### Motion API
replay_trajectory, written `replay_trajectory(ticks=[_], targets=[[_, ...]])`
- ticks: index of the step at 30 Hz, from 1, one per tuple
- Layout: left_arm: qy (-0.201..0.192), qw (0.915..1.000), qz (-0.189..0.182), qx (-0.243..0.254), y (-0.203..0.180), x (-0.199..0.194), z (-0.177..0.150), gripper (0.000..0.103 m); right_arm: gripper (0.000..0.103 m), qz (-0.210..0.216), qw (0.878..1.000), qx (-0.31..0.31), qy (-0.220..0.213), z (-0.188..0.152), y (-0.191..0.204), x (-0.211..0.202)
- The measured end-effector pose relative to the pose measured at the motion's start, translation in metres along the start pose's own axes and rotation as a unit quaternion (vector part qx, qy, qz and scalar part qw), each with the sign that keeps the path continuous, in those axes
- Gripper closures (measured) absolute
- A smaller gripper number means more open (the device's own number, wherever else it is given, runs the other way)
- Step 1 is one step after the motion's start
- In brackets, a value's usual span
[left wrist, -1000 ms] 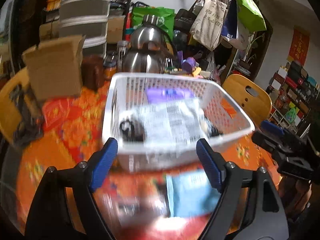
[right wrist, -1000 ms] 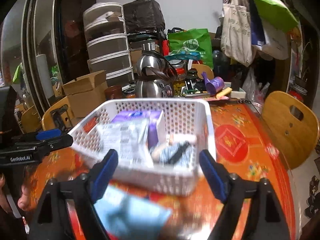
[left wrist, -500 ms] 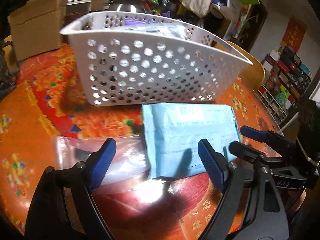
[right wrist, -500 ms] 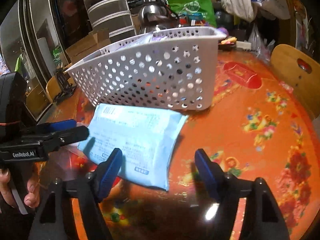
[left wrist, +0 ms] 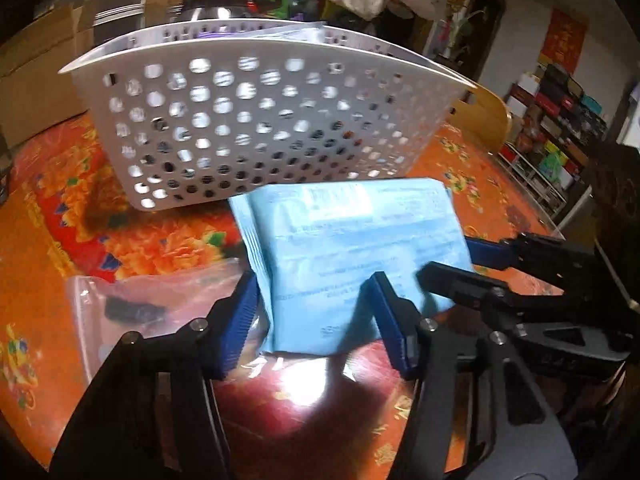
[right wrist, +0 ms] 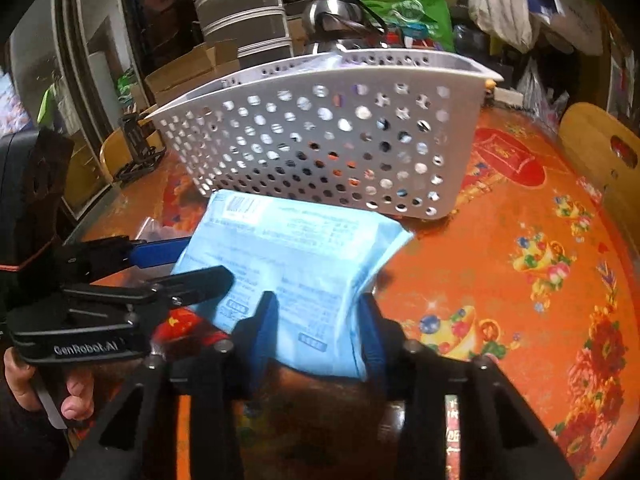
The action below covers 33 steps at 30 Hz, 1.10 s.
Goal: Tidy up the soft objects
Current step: 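Close both tools on the edge of the light blue packet, then lift the blue packet with both tools and carry it over the basket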
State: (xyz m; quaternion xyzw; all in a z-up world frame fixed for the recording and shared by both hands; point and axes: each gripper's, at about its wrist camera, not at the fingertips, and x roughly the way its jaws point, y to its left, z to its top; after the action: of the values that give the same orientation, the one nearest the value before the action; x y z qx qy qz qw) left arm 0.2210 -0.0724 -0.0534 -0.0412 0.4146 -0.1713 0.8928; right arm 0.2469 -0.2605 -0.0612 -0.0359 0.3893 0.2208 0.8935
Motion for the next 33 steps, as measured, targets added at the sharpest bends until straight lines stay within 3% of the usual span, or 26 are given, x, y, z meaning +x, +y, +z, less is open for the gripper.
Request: replay_trajectory(ticks=[2,5,8,11,17,33], targets=[[0.0,0.9999,-0.007,0.012,-0.007,0.0,-0.001,0.053,0.065,-0.01,1.0,-0.011,0.0,0.0,0.004,0.0],[-0.008,0.9992,0.013,0.038,-0.02,-0.002,-0.004,0.054,0.066,-0.012,1.0,-0.014,-0.001,0.001,0.005,0.0],[-0.009,0.9997,0.001,0.022,-0.016,-0.002,0.002,0.065,0.069,-0.012,1.0,-0.011,-0.004,0.001,0.007,0.0],[-0.015,0.9998,-0.012,-0.003,-0.002,-0.005,0.004,0.071,0.075,-0.012,1.0,-0.012,-0.01,0.0,0.007,-0.002],[-0.048,0.9988,0.007,0.011,-0.002,-0.021,0.001,0.081,0.082,-0.023,0.999,-0.02,-0.025,-0.002,0.011,-0.009],[-0.136,0.9899,0.011,0.038,-0.029,-0.111,-0.013,0.082,0.086,-0.035,0.991,-0.044,-0.12,-0.004,0.041,-0.087]])
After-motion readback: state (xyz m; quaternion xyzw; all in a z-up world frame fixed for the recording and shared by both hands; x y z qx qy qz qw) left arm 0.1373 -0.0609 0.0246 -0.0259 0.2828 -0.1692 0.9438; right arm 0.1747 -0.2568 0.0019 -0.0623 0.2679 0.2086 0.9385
